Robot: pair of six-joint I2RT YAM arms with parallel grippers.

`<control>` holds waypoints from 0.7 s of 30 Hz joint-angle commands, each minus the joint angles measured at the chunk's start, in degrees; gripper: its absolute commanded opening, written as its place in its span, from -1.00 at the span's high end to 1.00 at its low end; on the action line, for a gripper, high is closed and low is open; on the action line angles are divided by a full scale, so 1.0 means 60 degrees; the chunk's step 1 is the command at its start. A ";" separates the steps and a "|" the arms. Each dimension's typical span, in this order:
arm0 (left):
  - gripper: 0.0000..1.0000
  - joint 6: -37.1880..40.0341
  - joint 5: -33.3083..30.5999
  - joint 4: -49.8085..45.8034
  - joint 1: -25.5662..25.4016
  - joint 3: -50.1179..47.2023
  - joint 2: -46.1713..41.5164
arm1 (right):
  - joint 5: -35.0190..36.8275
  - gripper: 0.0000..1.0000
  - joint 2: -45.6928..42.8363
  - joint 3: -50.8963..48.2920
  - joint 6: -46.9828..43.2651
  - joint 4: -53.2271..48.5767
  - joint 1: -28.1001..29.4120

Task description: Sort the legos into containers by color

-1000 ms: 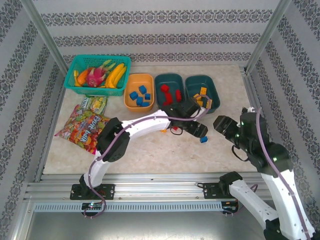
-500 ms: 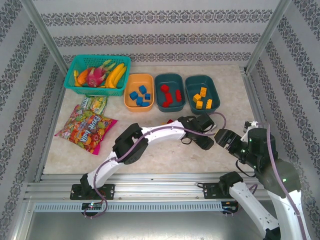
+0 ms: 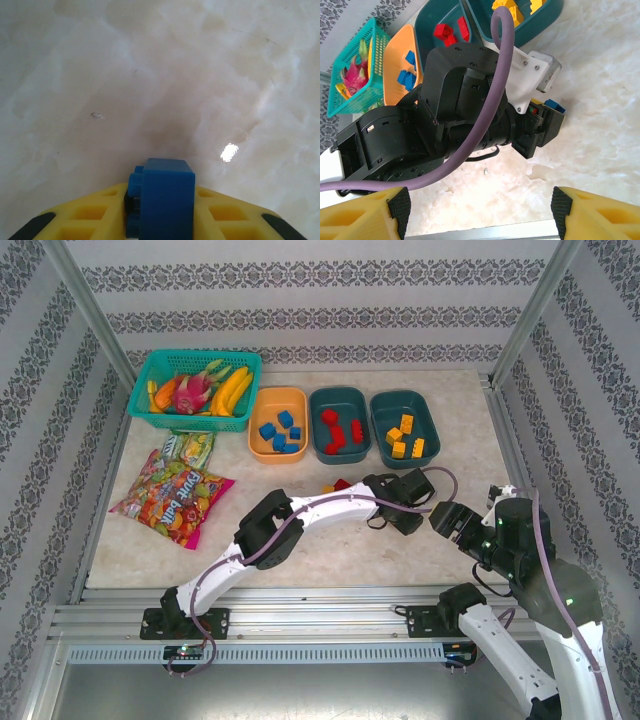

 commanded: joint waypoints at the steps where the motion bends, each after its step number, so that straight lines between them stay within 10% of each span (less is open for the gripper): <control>1: 0.40 -0.0106 -0.0463 -0.0443 -0.0099 0.0366 -0.0397 | -0.0235 -0.52 -0.0084 0.0029 0.0024 0.0042 -0.0106; 21: 0.42 -0.1944 0.0276 -0.1070 0.4344 -0.1383 -0.4040 | -0.4344 -0.52 0.4324 0.1016 0.0185 0.6693 0.0185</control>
